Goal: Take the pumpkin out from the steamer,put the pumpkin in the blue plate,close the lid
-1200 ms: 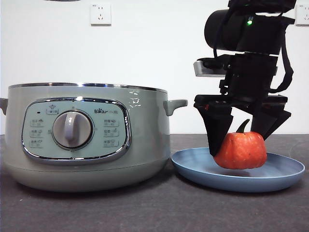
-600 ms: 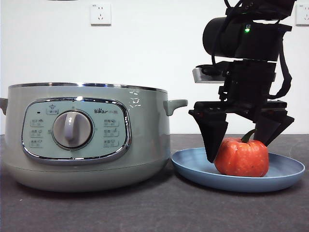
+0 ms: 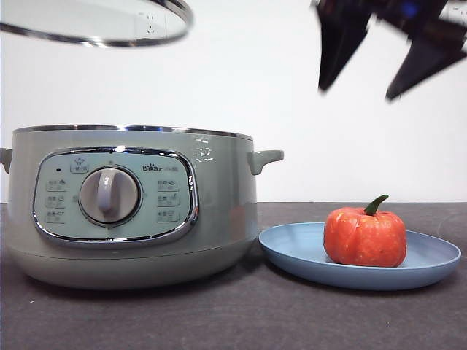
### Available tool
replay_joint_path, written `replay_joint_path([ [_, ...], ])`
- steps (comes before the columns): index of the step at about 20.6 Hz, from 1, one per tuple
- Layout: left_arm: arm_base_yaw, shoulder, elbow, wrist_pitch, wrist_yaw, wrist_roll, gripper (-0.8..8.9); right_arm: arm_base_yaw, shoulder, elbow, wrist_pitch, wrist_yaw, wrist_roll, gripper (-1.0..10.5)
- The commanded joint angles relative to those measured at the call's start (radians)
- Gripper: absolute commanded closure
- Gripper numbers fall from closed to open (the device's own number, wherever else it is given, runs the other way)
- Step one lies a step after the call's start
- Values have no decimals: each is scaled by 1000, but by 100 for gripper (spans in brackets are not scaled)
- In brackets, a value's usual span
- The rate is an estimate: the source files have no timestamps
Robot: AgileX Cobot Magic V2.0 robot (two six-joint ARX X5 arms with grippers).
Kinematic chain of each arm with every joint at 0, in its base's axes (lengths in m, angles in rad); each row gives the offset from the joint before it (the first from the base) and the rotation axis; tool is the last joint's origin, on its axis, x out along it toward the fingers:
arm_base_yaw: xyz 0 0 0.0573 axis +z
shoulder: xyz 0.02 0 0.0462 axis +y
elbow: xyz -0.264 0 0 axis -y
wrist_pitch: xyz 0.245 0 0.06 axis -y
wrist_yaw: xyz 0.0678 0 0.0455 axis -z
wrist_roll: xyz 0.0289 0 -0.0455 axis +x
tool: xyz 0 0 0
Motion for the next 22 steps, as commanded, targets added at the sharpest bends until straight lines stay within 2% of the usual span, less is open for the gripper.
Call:
replay_joint_path([
  [1, 0, 53, 12, 67, 31, 3, 822, 0, -76, -8, 2, 5, 13, 443],
  [5, 0, 166, 12, 102, 79, 3, 822, -1, -174, -8, 1, 5, 13, 443],
  [10, -1, 262, 12, 135, 85, 3, 822, -1, -201, -8, -6, 6, 14, 443],
  [22, -14, 335, 12, 169, 109, 1, 822, -1, -201, -8, -14, 6, 14, 443],
])
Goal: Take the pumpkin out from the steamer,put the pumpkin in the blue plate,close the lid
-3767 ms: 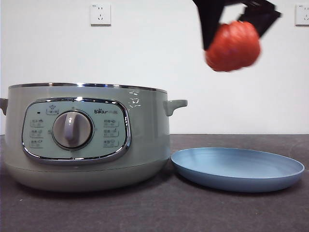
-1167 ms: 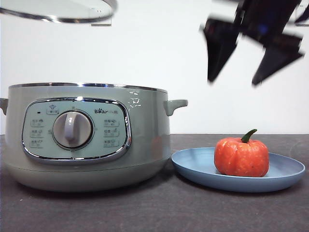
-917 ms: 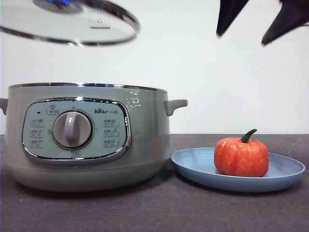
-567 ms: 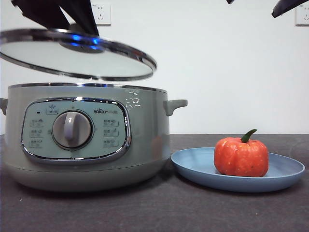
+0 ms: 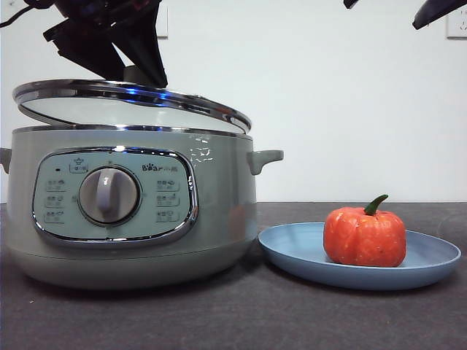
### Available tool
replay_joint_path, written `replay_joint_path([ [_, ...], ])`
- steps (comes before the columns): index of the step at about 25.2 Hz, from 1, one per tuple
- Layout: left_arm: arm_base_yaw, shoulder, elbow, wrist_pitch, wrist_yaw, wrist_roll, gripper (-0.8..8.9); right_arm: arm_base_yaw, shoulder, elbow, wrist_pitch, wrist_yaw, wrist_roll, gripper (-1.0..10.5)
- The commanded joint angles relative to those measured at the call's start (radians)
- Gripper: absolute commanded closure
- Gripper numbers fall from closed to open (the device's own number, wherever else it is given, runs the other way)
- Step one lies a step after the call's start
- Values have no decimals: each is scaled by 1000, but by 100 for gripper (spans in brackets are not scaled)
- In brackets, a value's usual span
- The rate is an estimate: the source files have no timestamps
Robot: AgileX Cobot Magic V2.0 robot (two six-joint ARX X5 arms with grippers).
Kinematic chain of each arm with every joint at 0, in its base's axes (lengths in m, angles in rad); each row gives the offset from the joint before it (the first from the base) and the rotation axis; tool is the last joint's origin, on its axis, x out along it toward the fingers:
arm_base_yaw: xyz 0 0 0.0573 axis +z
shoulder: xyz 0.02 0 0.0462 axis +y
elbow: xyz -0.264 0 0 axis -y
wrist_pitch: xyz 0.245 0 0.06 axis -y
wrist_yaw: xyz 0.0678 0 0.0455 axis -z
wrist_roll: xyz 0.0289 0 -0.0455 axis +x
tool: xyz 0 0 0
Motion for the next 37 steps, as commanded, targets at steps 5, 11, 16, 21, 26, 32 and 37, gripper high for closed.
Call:
replay_joint_path([
  [5, -4, -10, 12, 28, 3, 2, 822, 0, 0, -8, 5, 4, 11, 444],
  [11, -4, -9, 12, 22, 2, 2, 822, 0, 0, -8, 4, 3, 17, 444],
  [16, -4, 5, 12, 18, 2, 2, 822, 0, 0, -8, 4, 3, 18, 444],
  [21, -10, 50, 12, -8, 4, 2, 822, 0, 0, -8, -7, 3, 18, 444],
  [26, -14, 59, 12, -57, -5, 2, 652, 0, 0, -8, -27, 3, 18, 444],
  [32, -8, 39, 12, -59, -56, 1, 406, 0, 0, -8, -39, 3, 18, 447],
  [37, -8, -84, 12, -109, -55, -31, 410, 0, 0, -8, -63, -4, 18, 452],
])
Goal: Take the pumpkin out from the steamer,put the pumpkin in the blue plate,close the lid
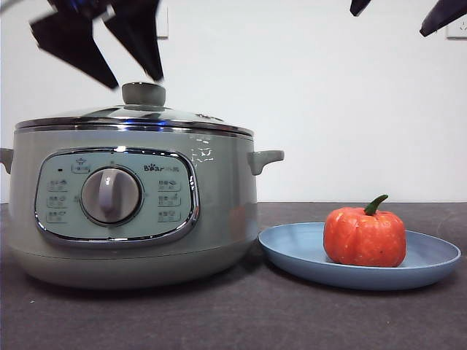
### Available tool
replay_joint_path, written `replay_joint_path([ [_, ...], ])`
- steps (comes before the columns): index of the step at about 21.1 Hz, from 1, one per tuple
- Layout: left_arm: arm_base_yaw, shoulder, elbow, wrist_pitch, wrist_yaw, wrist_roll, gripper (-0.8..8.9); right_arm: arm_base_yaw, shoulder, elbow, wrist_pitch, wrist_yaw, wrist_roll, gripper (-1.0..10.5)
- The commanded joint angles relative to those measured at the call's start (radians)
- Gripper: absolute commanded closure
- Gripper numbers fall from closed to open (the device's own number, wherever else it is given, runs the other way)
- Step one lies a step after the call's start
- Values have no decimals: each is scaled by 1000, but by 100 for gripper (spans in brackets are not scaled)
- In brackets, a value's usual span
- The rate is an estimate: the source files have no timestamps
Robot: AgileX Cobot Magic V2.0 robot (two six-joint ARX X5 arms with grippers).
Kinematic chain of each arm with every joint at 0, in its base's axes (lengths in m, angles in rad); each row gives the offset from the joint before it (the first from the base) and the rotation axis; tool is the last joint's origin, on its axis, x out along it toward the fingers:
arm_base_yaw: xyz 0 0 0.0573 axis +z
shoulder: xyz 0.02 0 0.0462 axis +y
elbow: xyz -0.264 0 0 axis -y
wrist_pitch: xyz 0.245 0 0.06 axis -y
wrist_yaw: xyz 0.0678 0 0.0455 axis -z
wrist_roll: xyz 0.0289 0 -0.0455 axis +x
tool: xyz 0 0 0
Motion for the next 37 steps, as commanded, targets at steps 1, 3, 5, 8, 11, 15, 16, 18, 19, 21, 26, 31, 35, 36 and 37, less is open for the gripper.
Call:
replay_joint_path([
  [1, 0, -77, -4, -43, -2, -26, 415, 0, -2, -8, -8, -3, 6, 498],
  [3, 0, -145, -4, -99, -2, -21, 575, 0, -9, -8, -4, -3, 6, 690],
  [5, 0, -204, -4, -145, -3, 15, 843, 1, -28, -11, 4, -1, 6, 893],
  [8, 0, -291, -6, -166, -66, 21, 822, 2, -122, -95, 109, -1, 6, 964],
  [11, 0, -401, -38, -150, -135, 20, 822, 2, -269, -255, 235, 0, 6, 964],
  [15, 0, -586, -253, -20, -135, -10, 822, 2, -438, -427, 382, 3, 37, 963],
  [16, 0, -634, -316, 5, -134, -11, 822, 2, -467, -447, 399, 3, 45, 963],
  [18, 0, -706, -410, 13, -134, -34, 821, 2, -484, -453, 395, 3, 48, 963],
  [19, 0, -718, -424, -3, -134, -67, 819, 1, -483, -453, 394, 5, 51, 963],
  [21, 0, -721, -425, -47, -134, -106, 817, 1, -482, -453, 386, 8, 51, 963],
  [26, 0, -714, -425, -99, -132, -111, 817, 2, -483, -453, 379, -1, 51, 963],
  [31, 0, -705, -425, -98, -132, -111, 817, 1, -483, -453, 378, 4, 51, 963],
  [35, 0, -705, -425, -97, -131, -111, 817, 1, -483, -453, 378, 3, 51, 963],
  [36, 0, -705, -425, -97, -131, -111, 817, 1, -483, -453, 378, 3, 51, 963],
  [37, -3, -706, -426, -96, -129, -111, 817, 1, -483, -453, 378, 3, 51, 963],
])
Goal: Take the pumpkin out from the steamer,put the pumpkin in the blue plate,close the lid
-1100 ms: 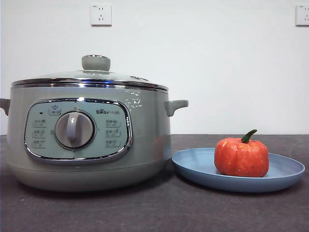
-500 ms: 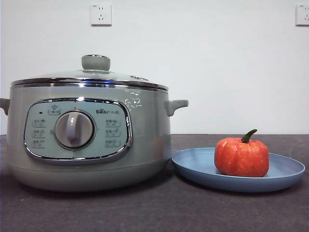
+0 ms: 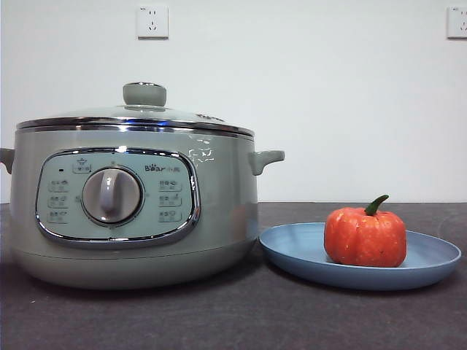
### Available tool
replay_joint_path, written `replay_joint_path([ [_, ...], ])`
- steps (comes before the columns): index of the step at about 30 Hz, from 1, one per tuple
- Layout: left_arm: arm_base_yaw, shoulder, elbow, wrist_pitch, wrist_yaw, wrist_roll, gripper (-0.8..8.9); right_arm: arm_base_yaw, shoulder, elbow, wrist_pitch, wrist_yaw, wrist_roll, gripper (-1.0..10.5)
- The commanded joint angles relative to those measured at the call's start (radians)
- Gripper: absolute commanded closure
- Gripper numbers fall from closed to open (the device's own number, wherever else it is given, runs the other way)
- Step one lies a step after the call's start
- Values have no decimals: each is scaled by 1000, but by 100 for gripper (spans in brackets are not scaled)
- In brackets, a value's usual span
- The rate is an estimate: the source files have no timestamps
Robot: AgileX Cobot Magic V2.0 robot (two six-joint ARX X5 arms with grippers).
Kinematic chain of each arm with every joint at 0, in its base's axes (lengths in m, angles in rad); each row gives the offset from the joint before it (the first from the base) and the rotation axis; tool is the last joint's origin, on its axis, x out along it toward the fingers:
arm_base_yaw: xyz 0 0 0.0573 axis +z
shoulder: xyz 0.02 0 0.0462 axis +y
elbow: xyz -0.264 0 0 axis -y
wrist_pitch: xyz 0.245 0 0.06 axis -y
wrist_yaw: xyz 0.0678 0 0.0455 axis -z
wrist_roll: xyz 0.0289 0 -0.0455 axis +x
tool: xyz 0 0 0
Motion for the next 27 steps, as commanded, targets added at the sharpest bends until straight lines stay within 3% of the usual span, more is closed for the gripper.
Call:
replay_joint_path([
  [1, -3, -12, -3, 6, 1, -7, 817, 1, -2, -8, 6, 3, 13, 963],
  [7, 125, -193, -11, 11, 22, 22, 817, 1, -2, -8, 6, 3, 13, 963],
  [15, 426, -461, -227, 273, 60, 55, 817, 1, -2, -8, 6, 3, 13, 963],
  [20, 491, -556, -440, 399, 86, 54, 817, 1, -2, -8, 6, 3, 13, 963],
  [27, 497, -565, -652, 511, 110, 44, 817, 1, -2, -8, 5, 3, 13, 963],
])
